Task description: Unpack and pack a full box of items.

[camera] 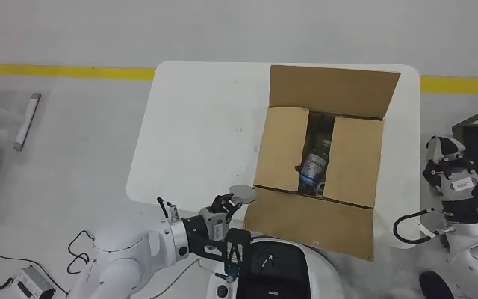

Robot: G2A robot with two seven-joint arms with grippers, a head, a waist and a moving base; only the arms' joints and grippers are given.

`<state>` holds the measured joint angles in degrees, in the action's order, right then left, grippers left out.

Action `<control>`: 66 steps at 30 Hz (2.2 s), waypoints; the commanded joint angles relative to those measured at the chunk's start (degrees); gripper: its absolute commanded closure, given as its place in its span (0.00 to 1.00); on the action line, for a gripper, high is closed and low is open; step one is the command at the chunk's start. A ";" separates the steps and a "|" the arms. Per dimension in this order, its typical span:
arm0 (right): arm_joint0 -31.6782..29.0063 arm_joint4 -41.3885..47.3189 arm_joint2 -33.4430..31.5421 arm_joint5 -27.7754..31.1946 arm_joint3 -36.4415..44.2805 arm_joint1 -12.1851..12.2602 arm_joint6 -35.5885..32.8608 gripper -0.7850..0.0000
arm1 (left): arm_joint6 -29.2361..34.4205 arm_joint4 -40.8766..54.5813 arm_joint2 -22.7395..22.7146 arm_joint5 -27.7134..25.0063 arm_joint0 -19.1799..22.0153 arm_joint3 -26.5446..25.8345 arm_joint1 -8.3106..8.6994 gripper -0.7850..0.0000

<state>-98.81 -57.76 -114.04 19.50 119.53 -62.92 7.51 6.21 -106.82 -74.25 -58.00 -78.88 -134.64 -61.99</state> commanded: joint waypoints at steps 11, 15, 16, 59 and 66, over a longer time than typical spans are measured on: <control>0.67 -1.34 0.12 -2.61 -4.59 -0.37 -1.67 1.00 | -11.49 -10.24 0.08 6.62 -8.50 0.85 1.88 0.00; 1.28 -1.34 1.48 -3.34 -5.89 -0.53 -2.27 1.00 | -12.80 -11.90 2.69 8.52 -6.47 2.52 1.87 0.00; 1.32 -1.74 1.74 -3.36 -5.96 -0.56 -2.27 1.00 | -12.91 -12.11 3.23 8.97 -5.88 3.14 1.84 0.00; 17.21 -10.92 17.59 -2.46 -22.25 -1.19 -6.01 1.00 | -13.27 -12.42 5.17 9.77 -3.74 4.82 1.71 0.00; 17.34 -9.96 16.89 -2.91 -21.64 -1.22 -5.82 1.00 | -13.27 -12.42 5.17 9.77 -3.74 4.82 1.71 0.00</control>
<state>-81.23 -67.85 -96.91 16.56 97.60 -64.15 1.60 -7.06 -119.23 -69.08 -48.23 -82.62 -129.82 -60.28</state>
